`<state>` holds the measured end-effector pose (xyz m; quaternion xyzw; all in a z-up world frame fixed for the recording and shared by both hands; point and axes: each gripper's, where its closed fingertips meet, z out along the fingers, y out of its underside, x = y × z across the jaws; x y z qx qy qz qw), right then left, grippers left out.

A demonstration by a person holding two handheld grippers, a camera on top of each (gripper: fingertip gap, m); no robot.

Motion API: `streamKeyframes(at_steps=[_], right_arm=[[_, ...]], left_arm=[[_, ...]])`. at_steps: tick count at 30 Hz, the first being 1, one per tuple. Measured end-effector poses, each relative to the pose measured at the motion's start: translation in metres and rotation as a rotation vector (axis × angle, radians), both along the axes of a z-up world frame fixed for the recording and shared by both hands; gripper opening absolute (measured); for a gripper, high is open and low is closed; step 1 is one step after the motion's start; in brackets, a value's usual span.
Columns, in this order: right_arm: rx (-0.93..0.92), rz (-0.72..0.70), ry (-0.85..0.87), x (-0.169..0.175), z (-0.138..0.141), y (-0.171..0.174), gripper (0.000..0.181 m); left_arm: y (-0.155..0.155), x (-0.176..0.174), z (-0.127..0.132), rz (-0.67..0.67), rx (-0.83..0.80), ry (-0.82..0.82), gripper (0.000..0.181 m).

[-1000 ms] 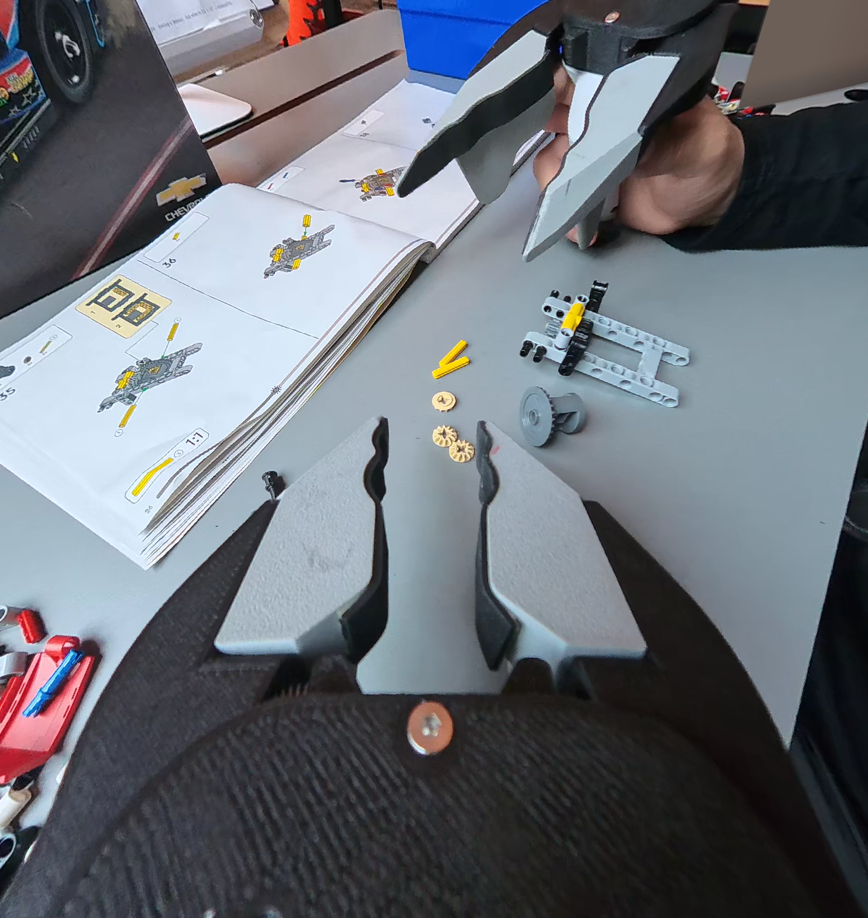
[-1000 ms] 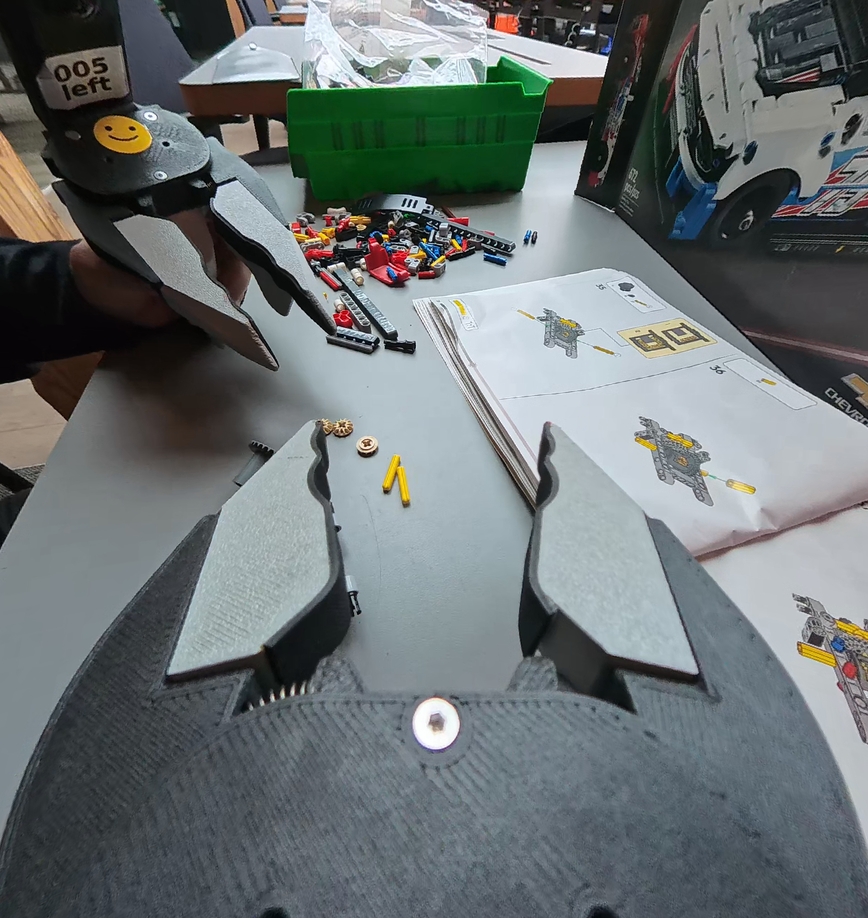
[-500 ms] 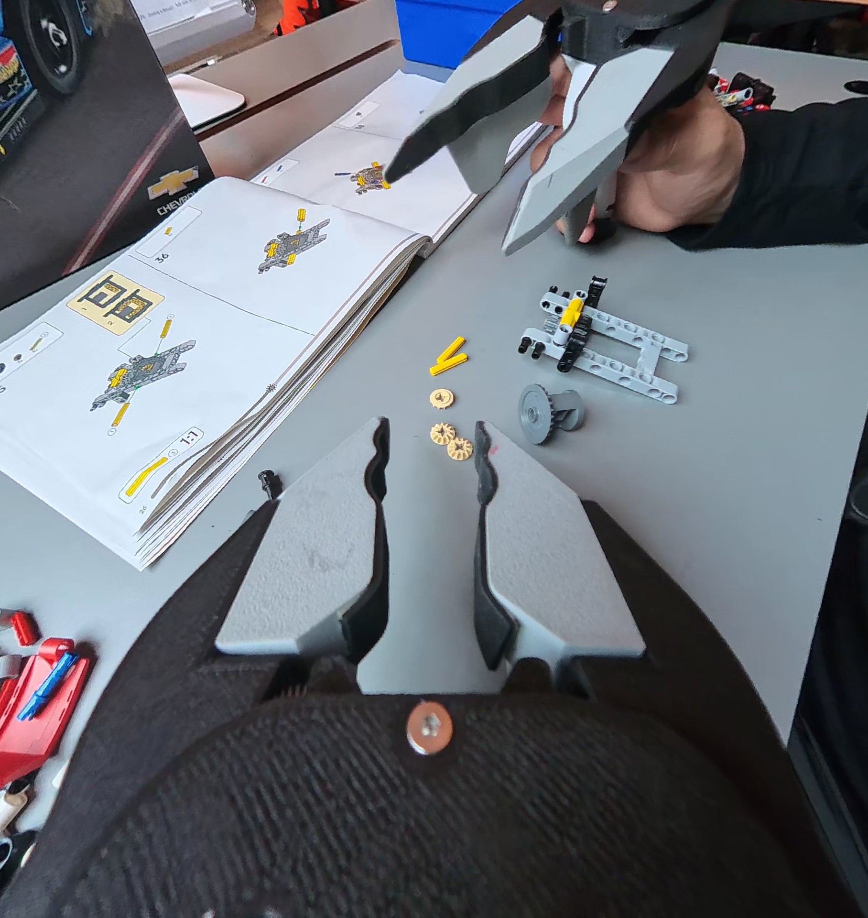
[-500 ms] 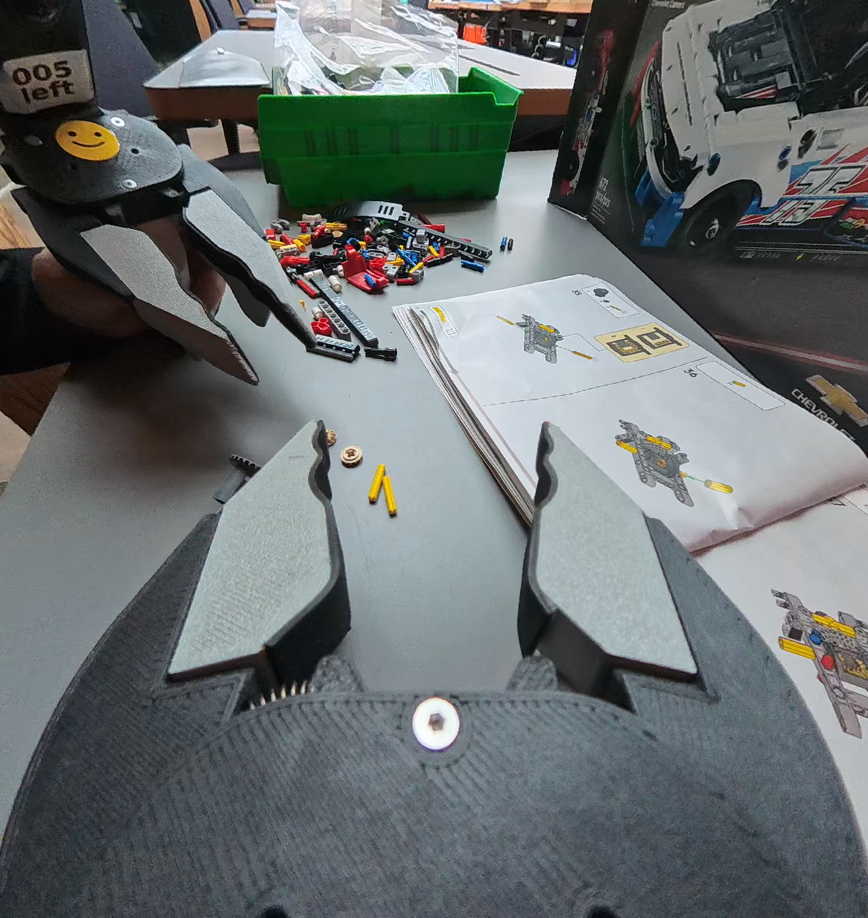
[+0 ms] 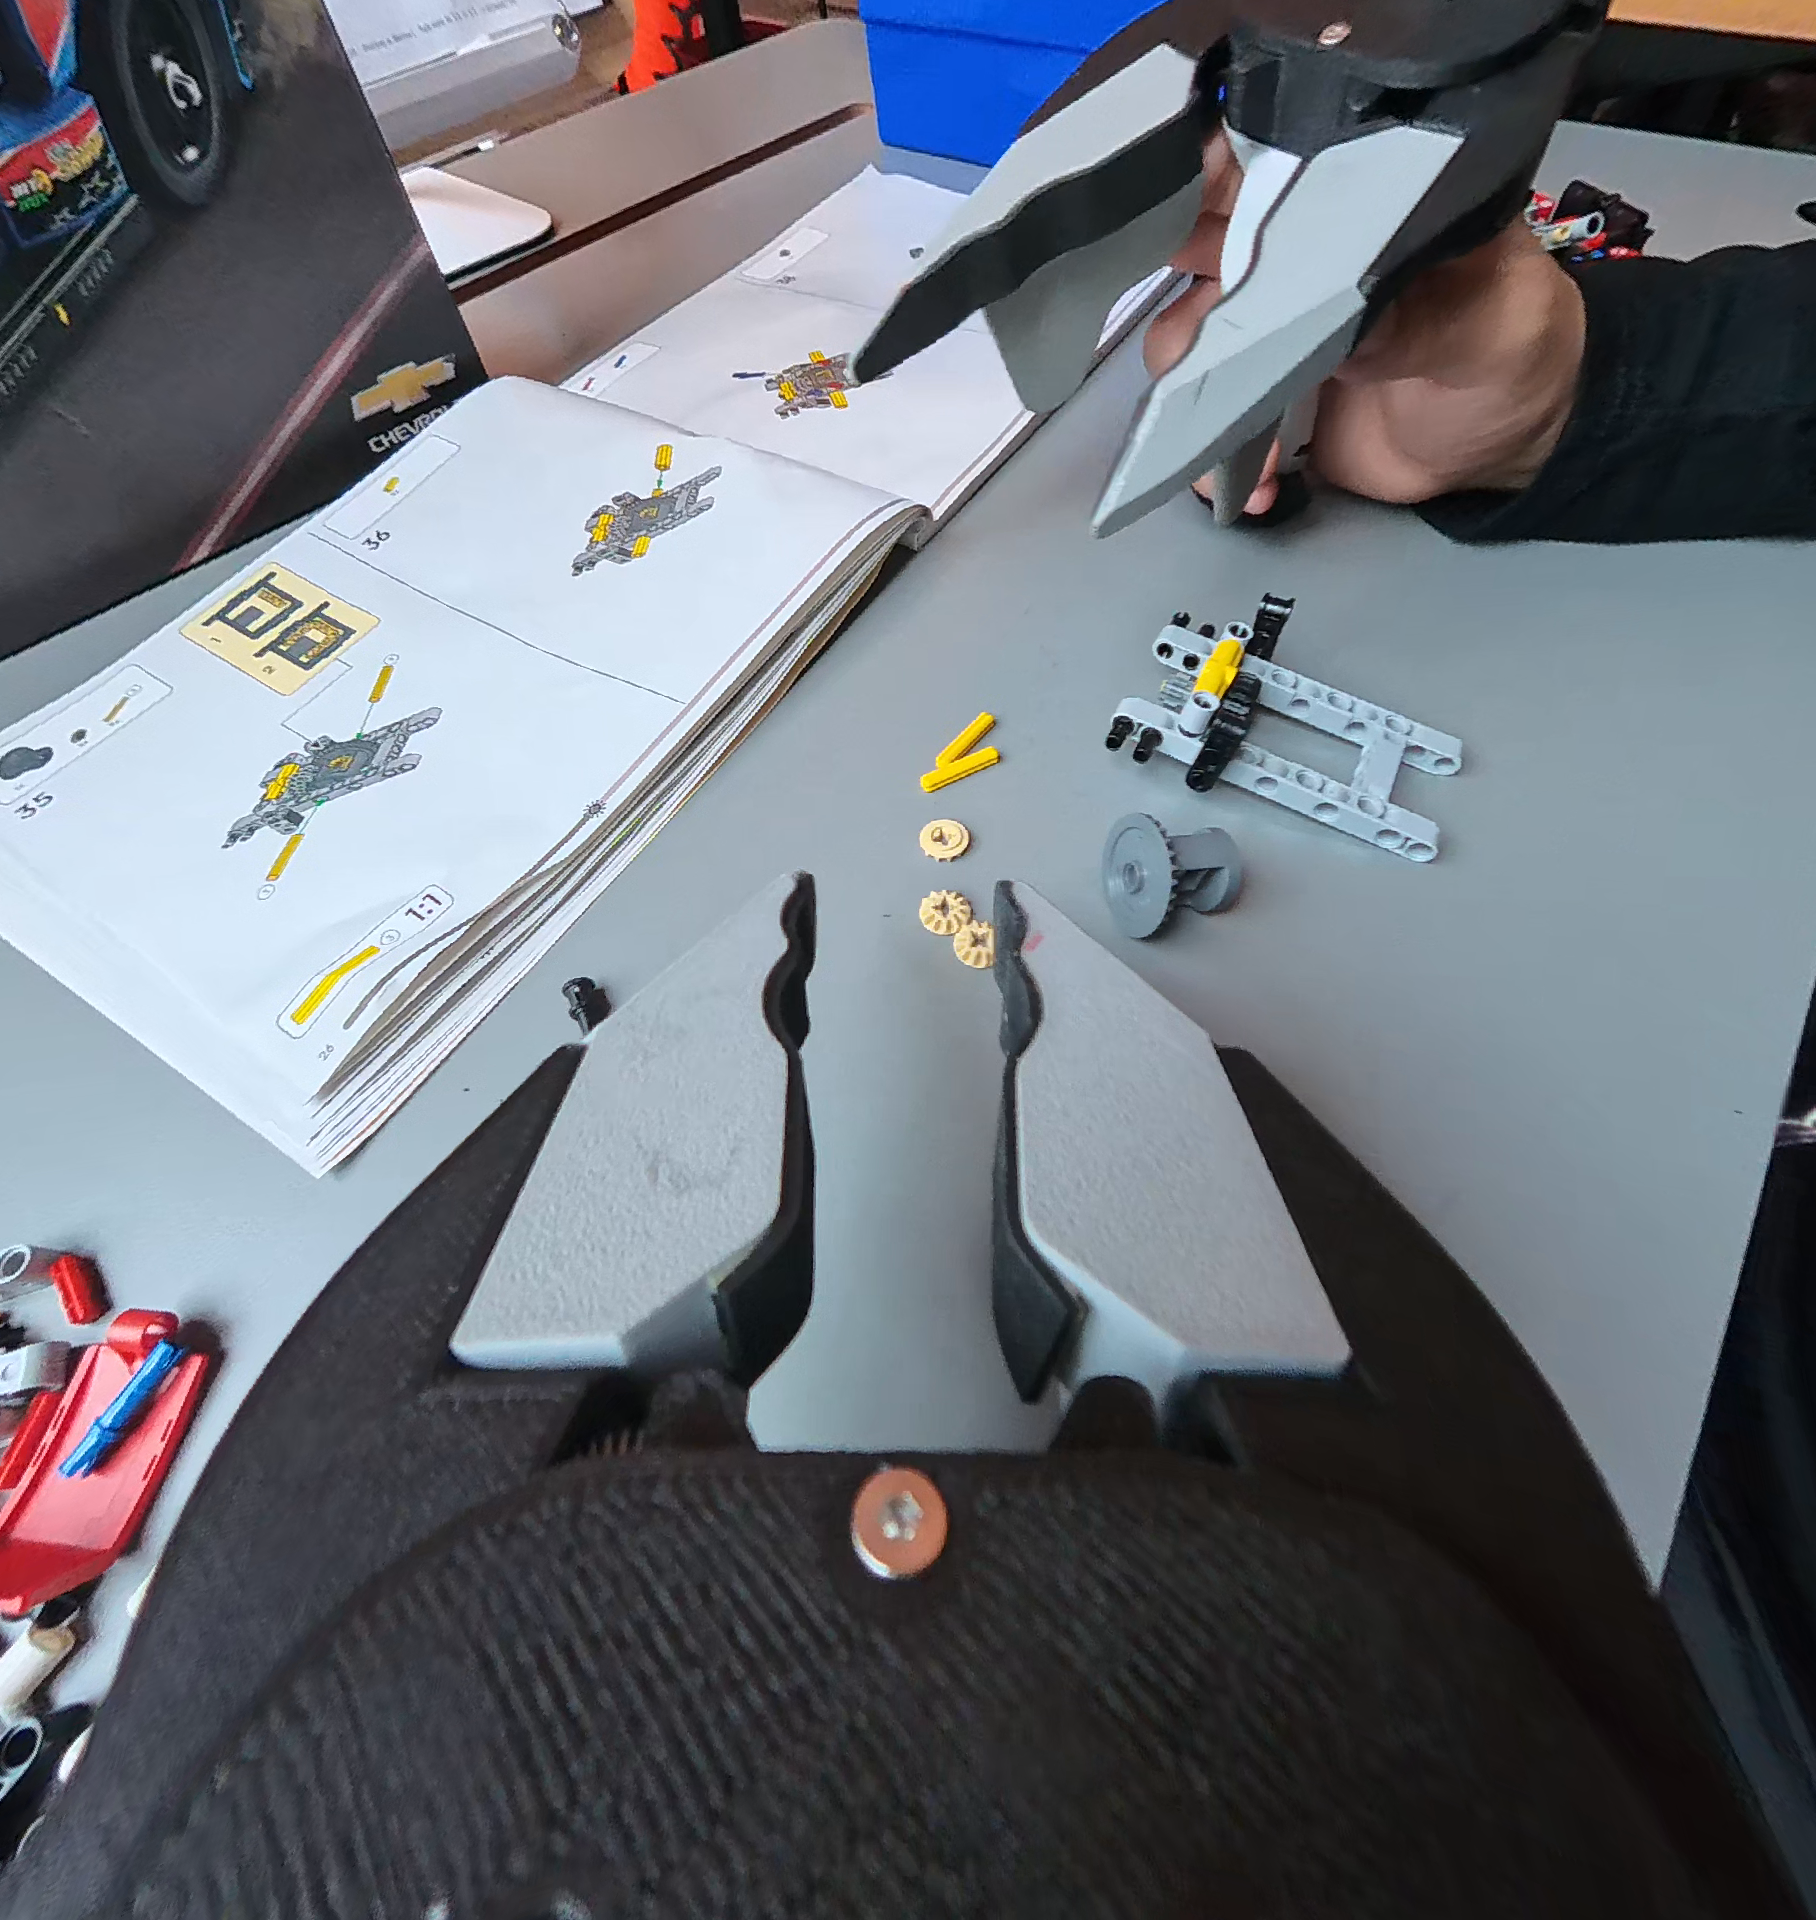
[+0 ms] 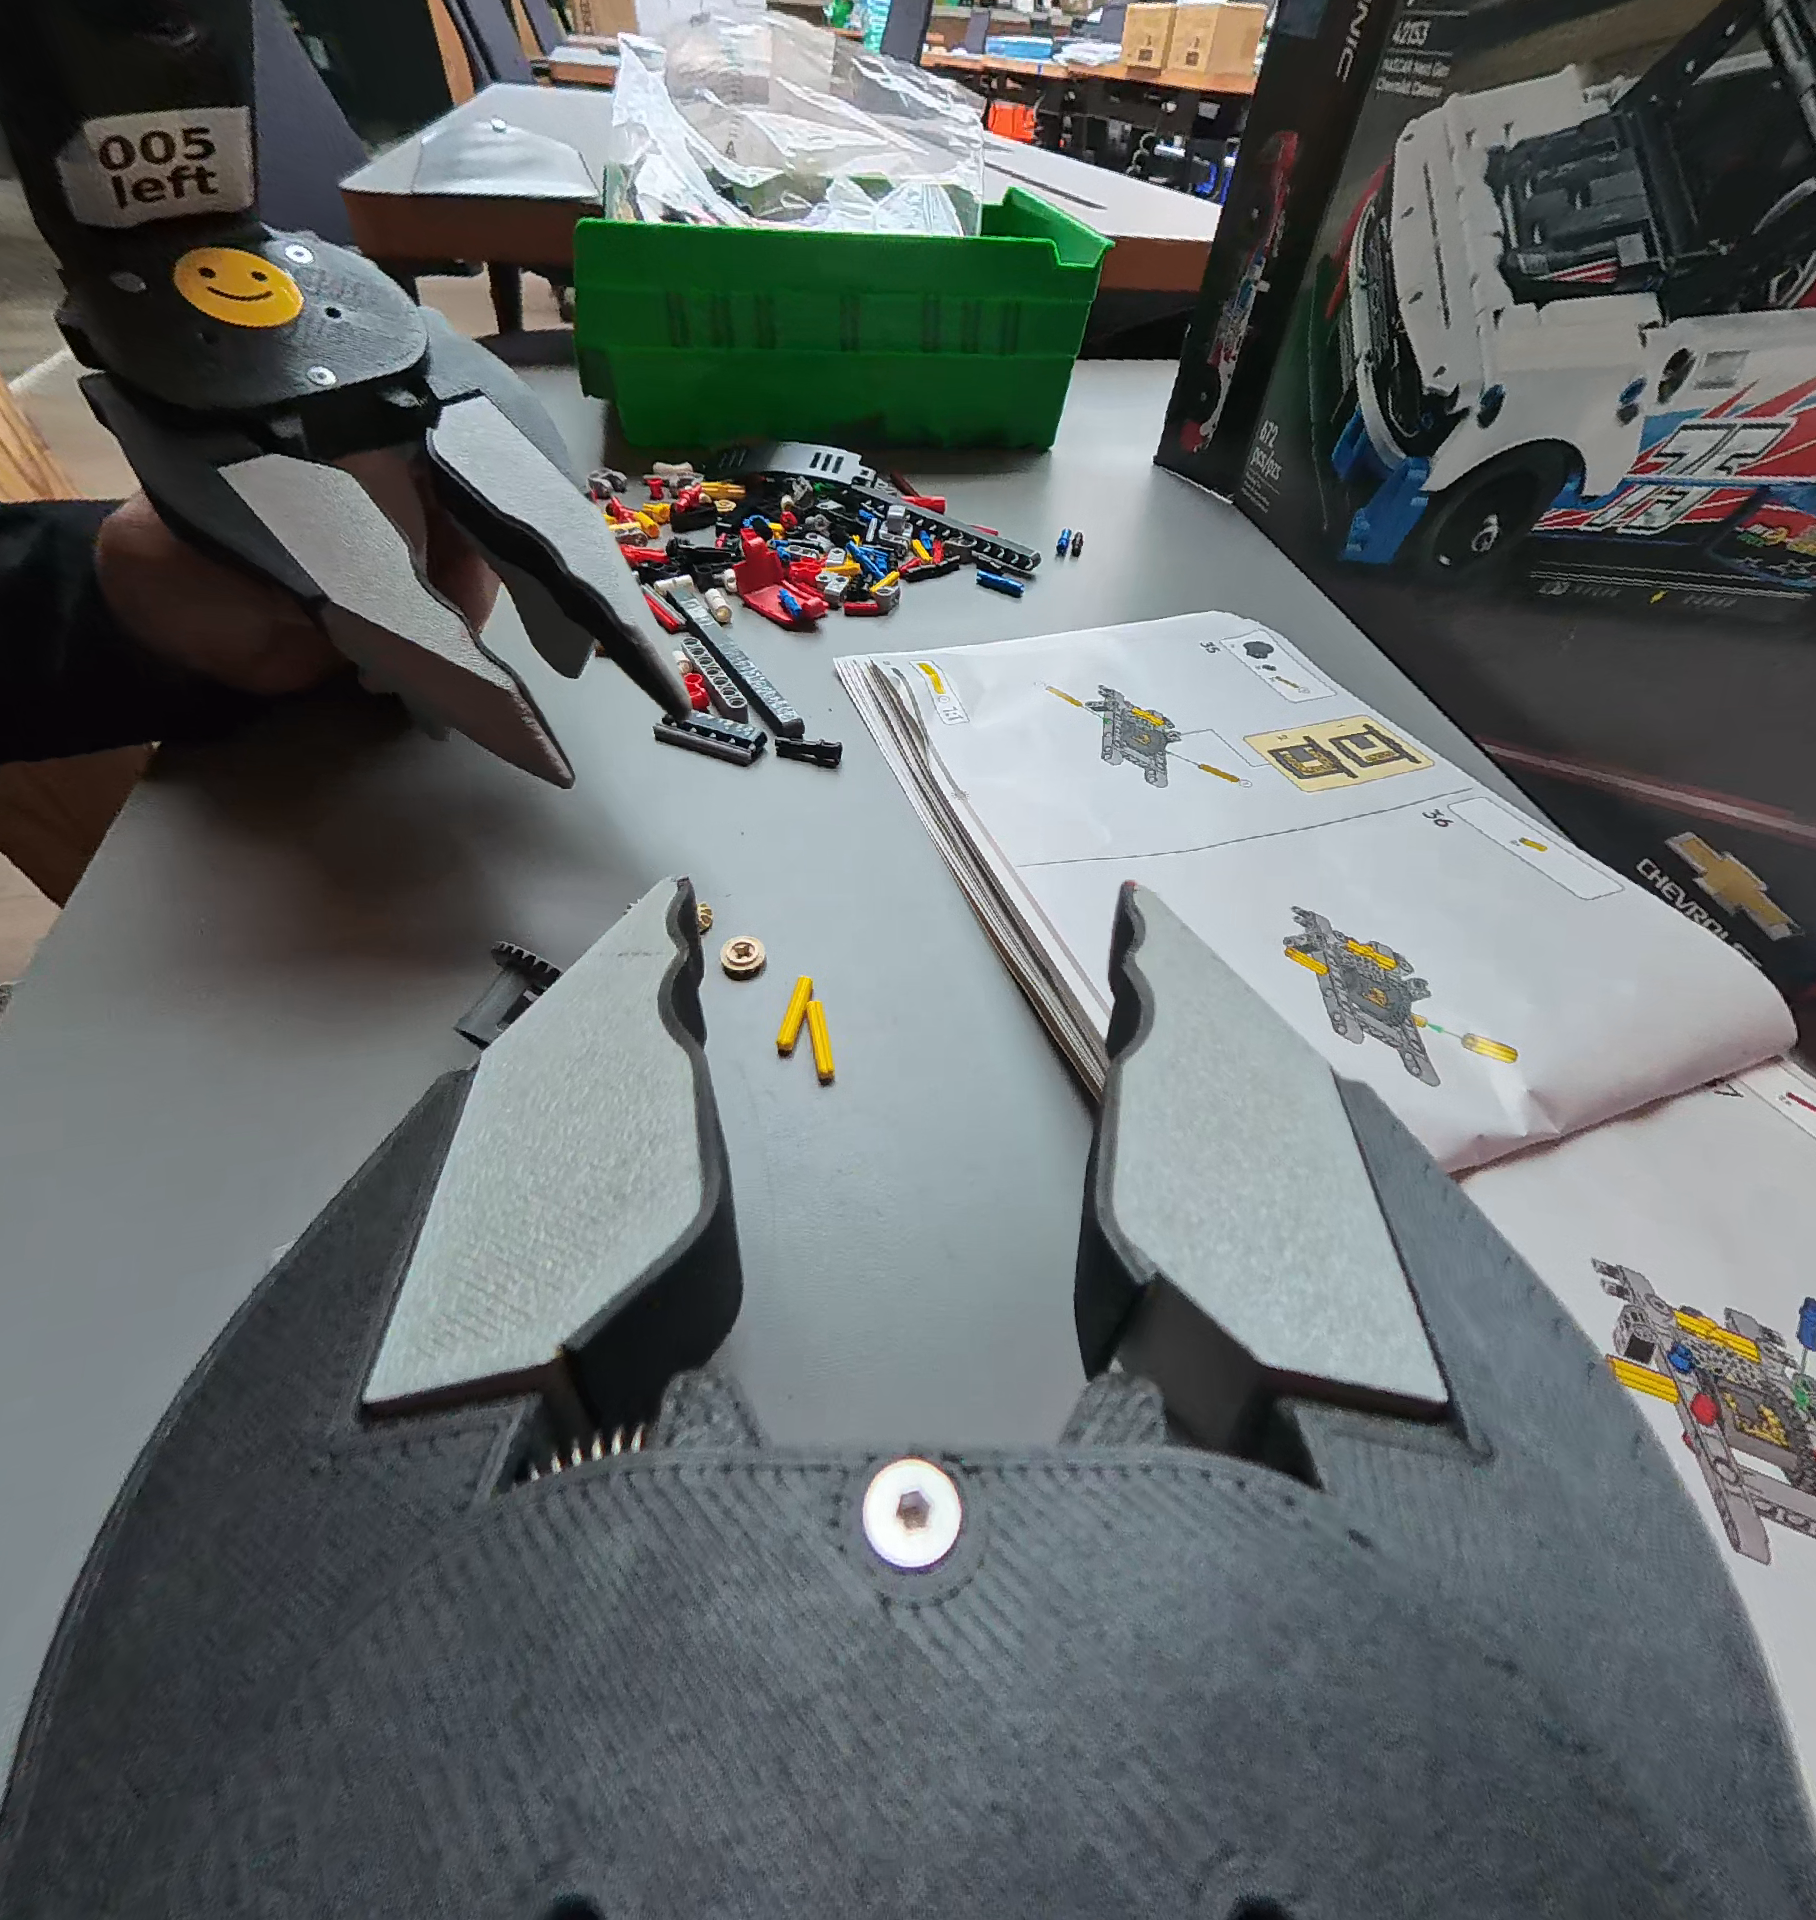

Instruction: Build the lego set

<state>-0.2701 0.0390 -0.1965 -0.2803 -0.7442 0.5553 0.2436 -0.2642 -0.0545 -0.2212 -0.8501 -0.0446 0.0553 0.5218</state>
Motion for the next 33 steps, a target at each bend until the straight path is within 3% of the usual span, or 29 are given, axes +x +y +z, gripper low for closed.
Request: streamKeyframes(at_steps=[33], right_arm=[[0.026, -0.014, 0.033, 0.005, 0.001, 0.003, 0.071]], left_arm=[[0.0, -0.006, -0.006, 0.056, -0.05, 0.053, 0.032]])
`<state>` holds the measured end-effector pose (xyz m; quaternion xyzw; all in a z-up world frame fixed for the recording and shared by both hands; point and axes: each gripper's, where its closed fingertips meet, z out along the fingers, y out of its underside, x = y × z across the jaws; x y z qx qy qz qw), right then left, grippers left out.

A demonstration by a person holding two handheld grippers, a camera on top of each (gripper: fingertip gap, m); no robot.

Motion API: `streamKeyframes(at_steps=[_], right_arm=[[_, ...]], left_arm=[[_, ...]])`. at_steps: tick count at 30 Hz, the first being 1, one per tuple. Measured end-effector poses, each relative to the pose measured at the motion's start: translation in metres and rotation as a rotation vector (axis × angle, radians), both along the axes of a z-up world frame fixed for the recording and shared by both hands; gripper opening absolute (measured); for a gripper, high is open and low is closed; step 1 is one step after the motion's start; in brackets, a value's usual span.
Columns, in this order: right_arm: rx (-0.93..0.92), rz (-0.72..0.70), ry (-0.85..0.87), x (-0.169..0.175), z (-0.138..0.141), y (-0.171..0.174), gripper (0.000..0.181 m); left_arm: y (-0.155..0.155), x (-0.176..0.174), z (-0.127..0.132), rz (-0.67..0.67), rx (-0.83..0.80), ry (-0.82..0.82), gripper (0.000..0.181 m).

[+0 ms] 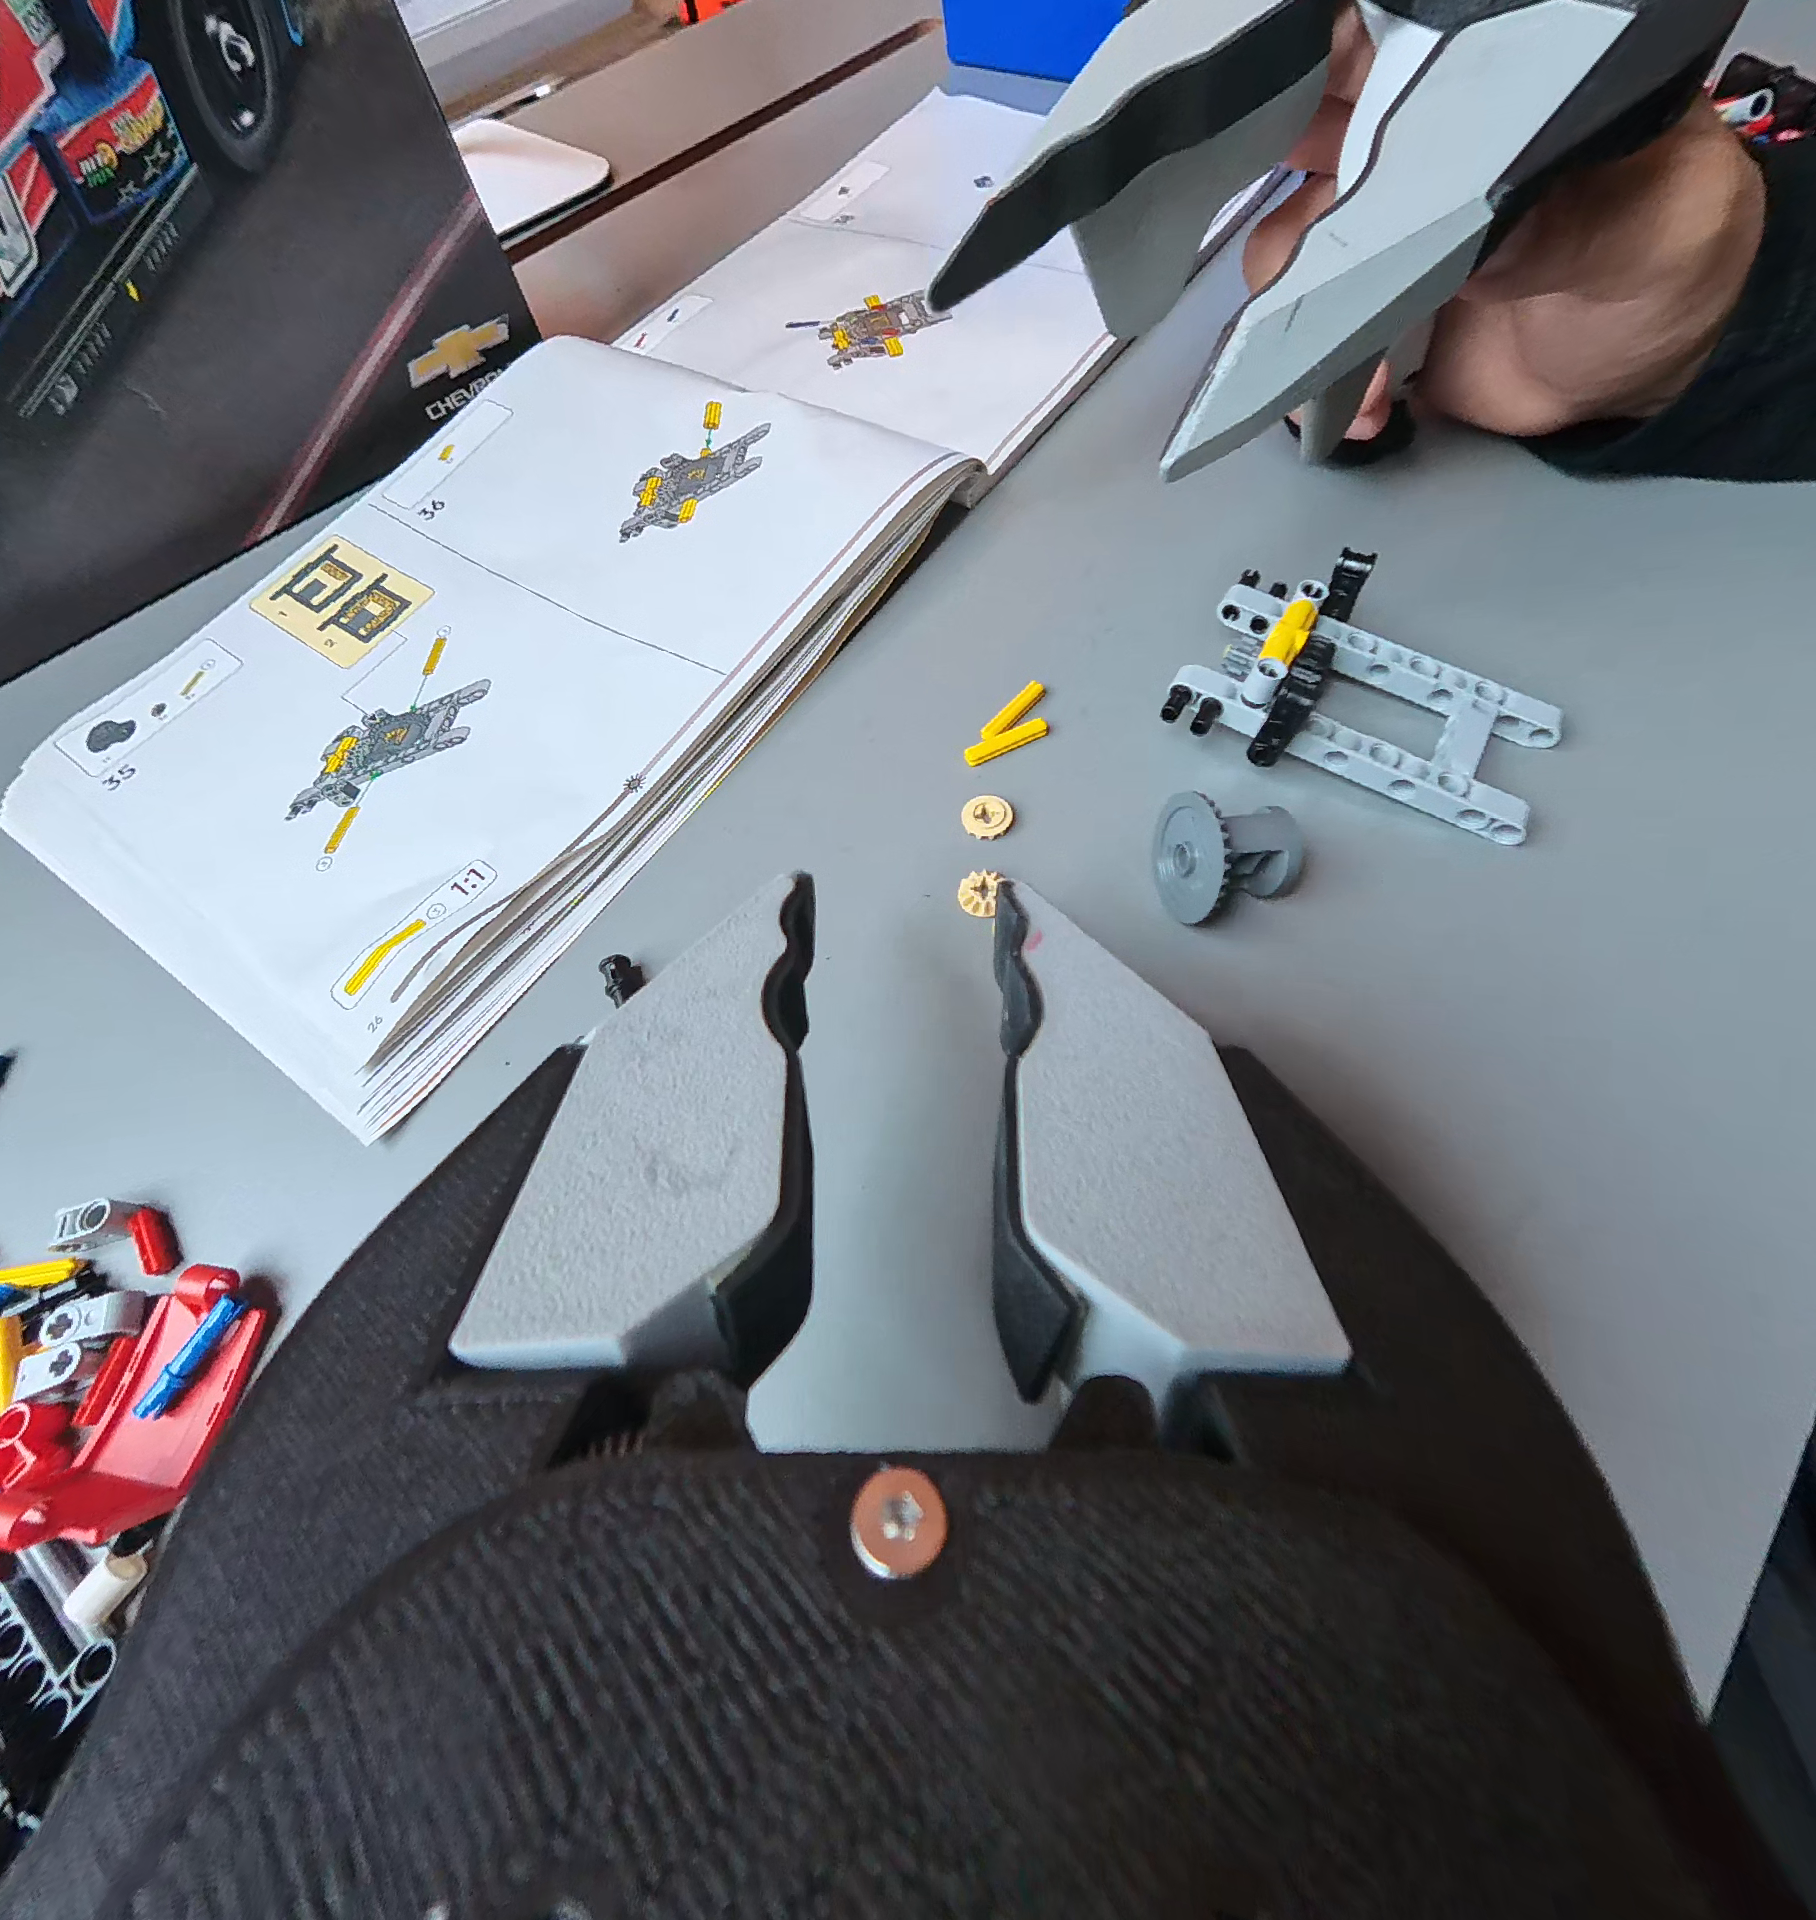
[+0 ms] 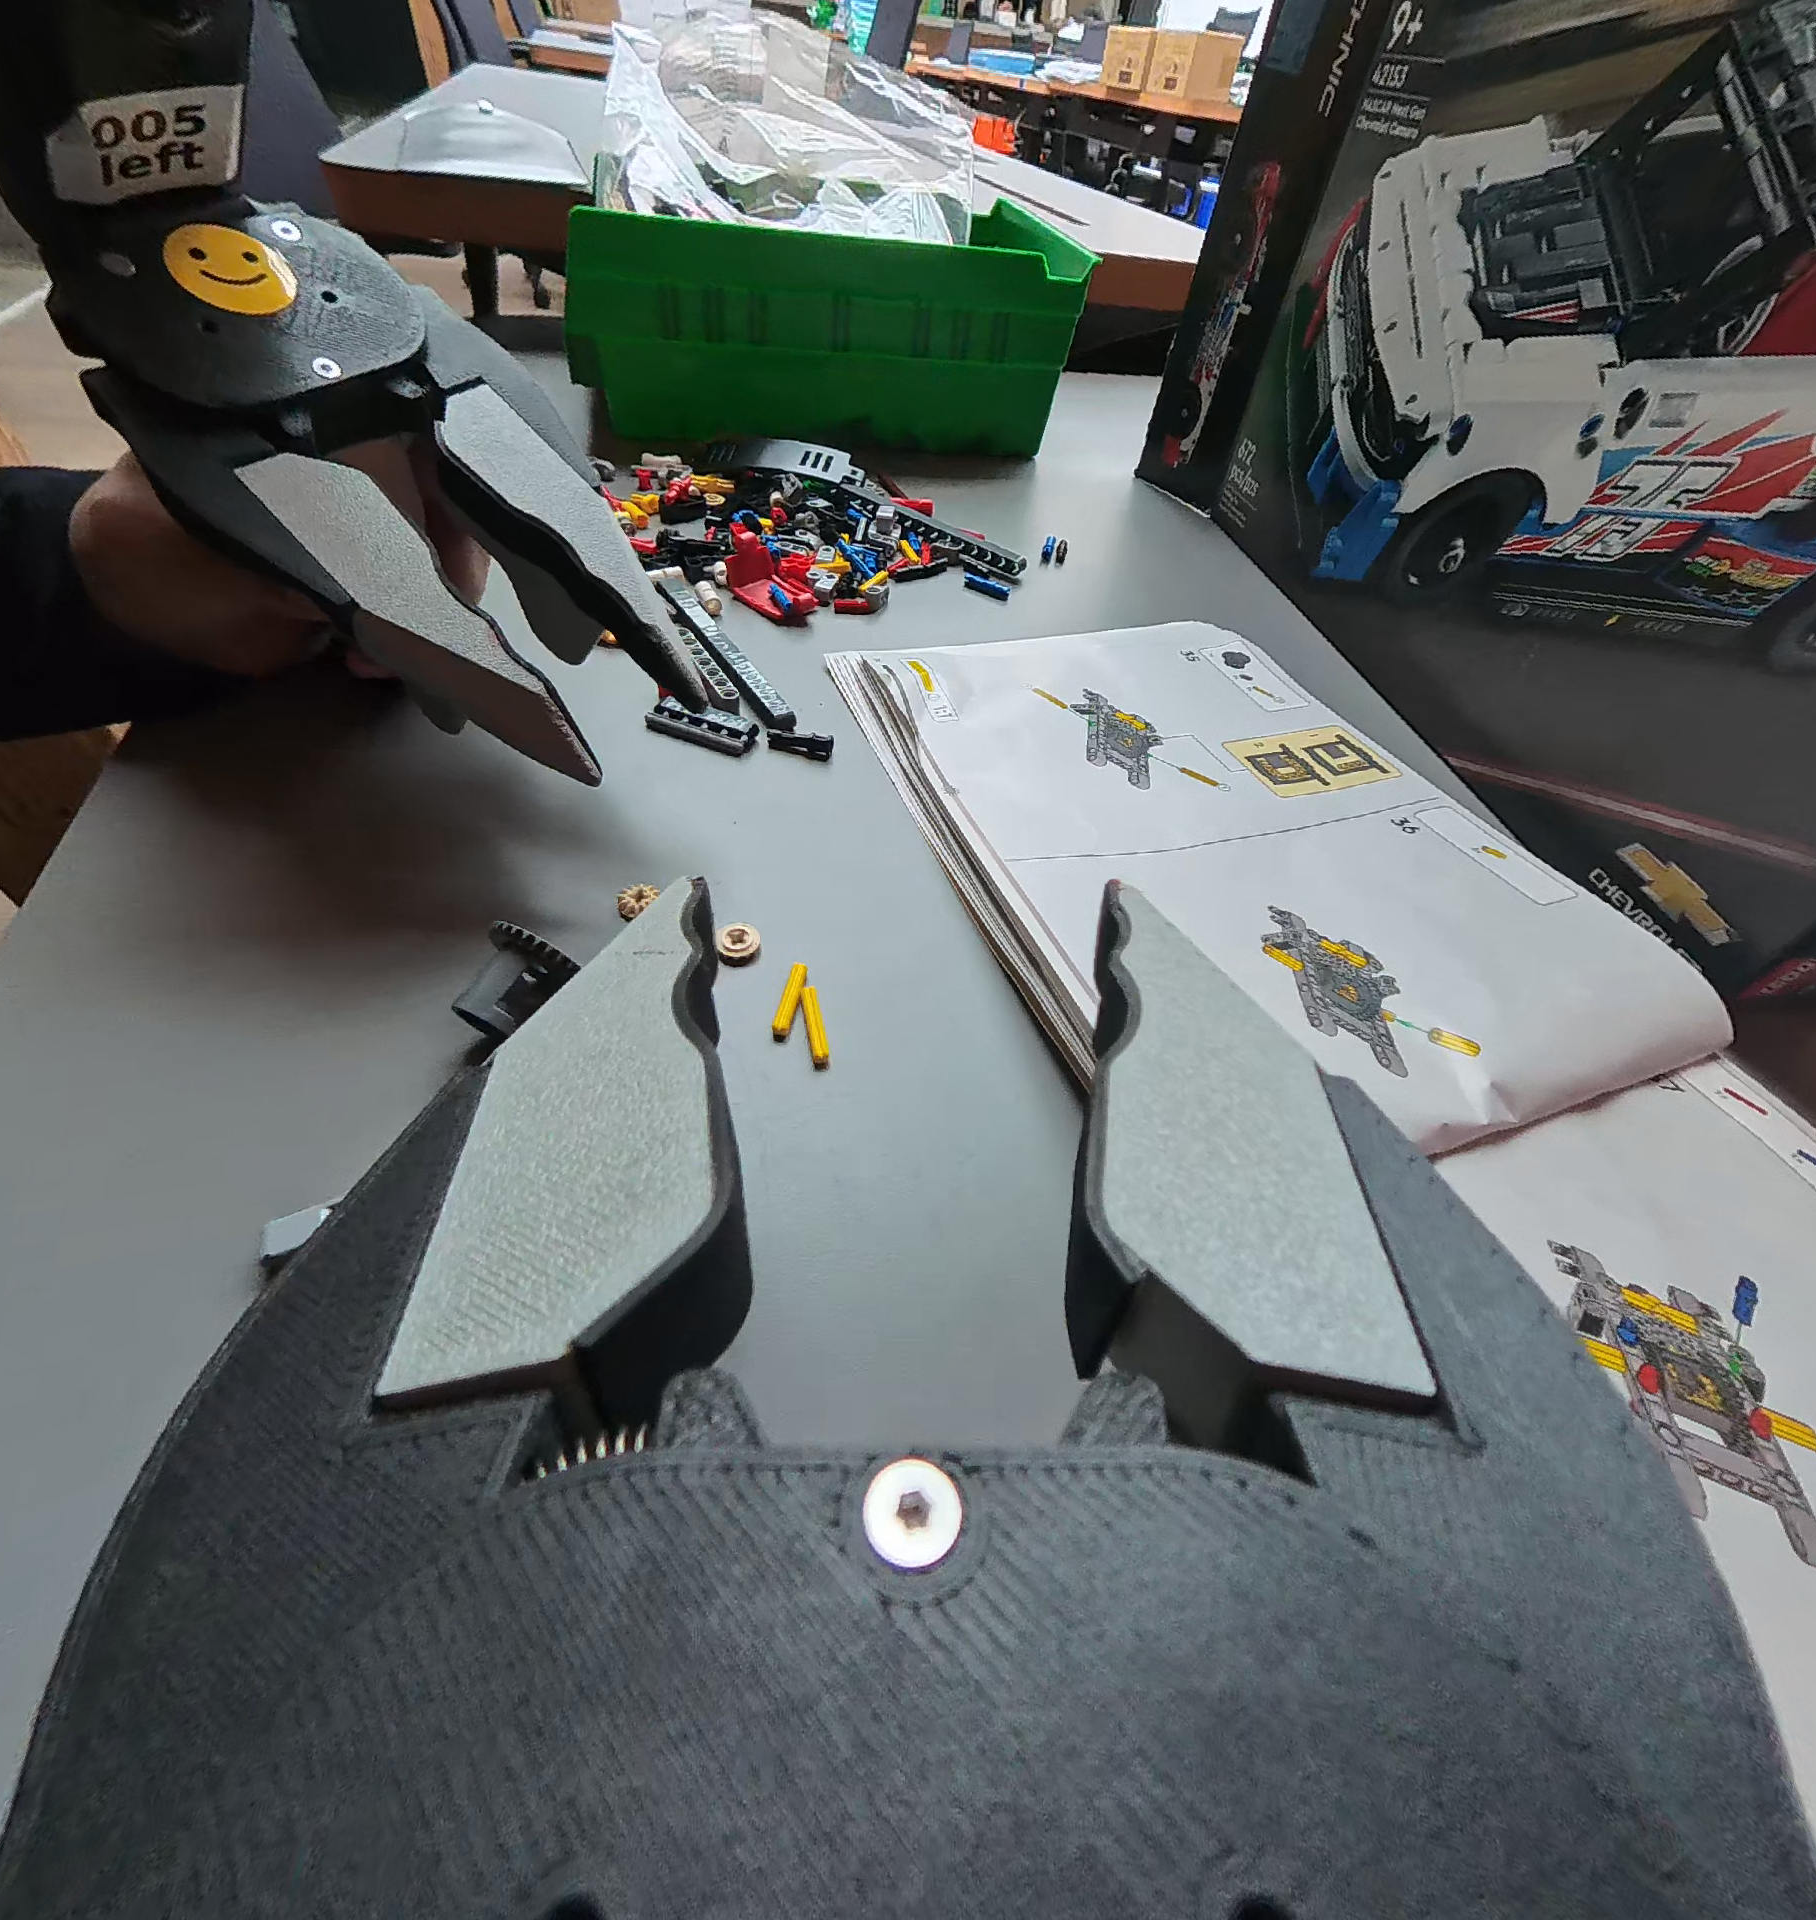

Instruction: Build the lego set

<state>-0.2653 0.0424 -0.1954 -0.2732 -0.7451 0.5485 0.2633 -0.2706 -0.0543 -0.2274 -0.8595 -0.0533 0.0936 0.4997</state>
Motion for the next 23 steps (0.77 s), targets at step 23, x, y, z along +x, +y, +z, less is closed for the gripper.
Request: streamKeyframes(at_steps=[23], right_arm=[[-0.011, 0.087, -0.027, 0.006, -0.002, -0.013, 0.06]], left_arm=[[0.001, 0.009, 0.002, -0.068, 0.024, -0.039, 0.026]])
